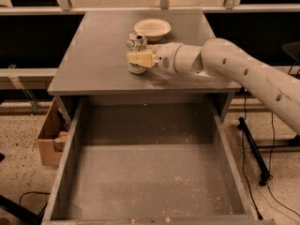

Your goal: Pick 7up can from top drawer and place on counter

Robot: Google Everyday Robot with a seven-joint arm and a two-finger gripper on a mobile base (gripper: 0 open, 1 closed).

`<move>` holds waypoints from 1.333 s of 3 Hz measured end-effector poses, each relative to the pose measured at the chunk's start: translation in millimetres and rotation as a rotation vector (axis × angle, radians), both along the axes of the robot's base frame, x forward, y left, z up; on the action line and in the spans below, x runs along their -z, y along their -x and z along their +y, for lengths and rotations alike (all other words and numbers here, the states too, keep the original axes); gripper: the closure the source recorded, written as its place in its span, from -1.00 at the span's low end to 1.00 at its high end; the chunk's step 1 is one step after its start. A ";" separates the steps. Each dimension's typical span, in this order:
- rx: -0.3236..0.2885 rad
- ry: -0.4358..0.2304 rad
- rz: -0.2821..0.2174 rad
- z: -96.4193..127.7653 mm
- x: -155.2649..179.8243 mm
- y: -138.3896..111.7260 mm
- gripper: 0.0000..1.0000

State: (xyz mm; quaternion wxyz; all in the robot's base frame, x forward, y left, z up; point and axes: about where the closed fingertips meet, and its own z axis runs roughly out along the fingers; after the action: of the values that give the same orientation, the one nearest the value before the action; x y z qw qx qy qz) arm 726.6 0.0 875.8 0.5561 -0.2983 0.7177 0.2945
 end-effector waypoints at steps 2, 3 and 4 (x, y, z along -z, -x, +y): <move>0.000 0.000 0.000 0.1 -0.3 0.0 -1.00; -0.006 0.045 -0.015 -6.8 -22.0 -2.1 -1.00; -0.057 0.155 -0.092 5.7 -109.3 -0.4 -1.00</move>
Offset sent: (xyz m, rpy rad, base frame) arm 0.0000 0.0001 0.0002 0.0000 0.0000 0.0001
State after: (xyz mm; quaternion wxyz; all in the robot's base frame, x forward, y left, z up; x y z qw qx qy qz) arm 727.0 5.7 985.0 0.5551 -0.3738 0.7033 0.2399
